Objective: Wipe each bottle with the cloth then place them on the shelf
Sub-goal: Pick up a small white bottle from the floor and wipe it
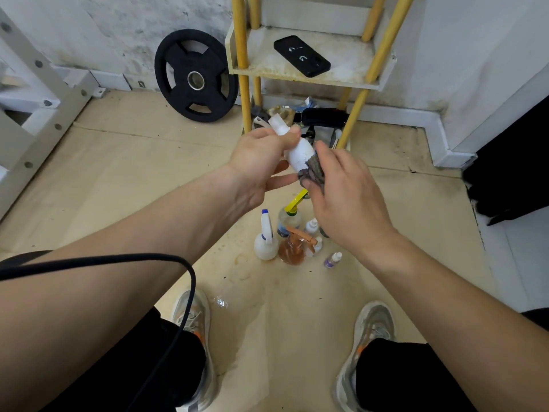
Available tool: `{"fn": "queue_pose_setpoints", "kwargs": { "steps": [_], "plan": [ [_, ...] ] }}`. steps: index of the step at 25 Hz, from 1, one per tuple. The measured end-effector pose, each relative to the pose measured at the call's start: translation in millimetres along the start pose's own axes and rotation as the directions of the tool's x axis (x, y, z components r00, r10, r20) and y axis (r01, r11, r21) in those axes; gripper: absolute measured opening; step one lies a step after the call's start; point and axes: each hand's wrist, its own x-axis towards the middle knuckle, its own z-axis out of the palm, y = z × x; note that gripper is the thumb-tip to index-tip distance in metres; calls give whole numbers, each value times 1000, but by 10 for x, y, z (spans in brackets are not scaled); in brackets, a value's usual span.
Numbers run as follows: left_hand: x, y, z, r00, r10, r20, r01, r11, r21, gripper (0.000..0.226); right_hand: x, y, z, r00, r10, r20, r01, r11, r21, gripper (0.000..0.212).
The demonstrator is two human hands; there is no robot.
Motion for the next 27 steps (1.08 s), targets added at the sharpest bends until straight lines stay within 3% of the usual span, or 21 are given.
{"fn": "queue_pose_setpoints", "kwargs": {
  "steps": [3, 7, 10, 13, 16, 18, 20, 22, 25, 27],
  "plan": [
    [-32, -36, 30, 1000, 1, 30, -2, 999, 46, 26, 61, 39, -77, 998, 52, 35, -55, 993, 108, 55],
    [-42, -63, 18, 997, 62, 50, -71, 978, 195, 26, 94, 115, -163, 996, 37, 81, -66, 915, 399, 29],
    [-37, -56, 24, 994, 91, 64, -101, 981, 168, 20, 141, 196, -160, 984, 82, 156, -160, 790, 592, 21],
    [-9, -20, 10, 997, 74, 18, -75, 992, 99, 16, 145, 251, -72, 968, 122, 220, -237, 731, 640, 28],
    [10, 8, -30, 997, 49, -65, -49, 999, 8, 16, 76, 222, 1, 982, 23, 188, -119, 845, 521, 37],
    [6, -3, -37, 992, 40, -120, -41, 999, -5, 16, 9, 151, 48, 992, -56, 110, 31, 976, 216, 52],
    [-2, -40, -16, 991, 22, -130, -21, 1000, 3, 19, -61, 36, 87, 995, -102, 20, 103, 993, -60, 56],
    [-10, -84, 11, 995, -4, -98, 6, 1000, 14, 23, -54, -25, 68, 998, -60, 10, 61, 993, -96, 56],
    [0, -116, 17, 1000, -26, -9, 27, 998, 53, 22, 59, 69, 10, 998, 25, 63, -36, 983, 178, 47],
    [20, -124, 3, 998, -34, 50, 30, 997, 70, 17, 114, 183, 12, 990, 88, 111, -130, 876, 464, 31]
  ]
}}
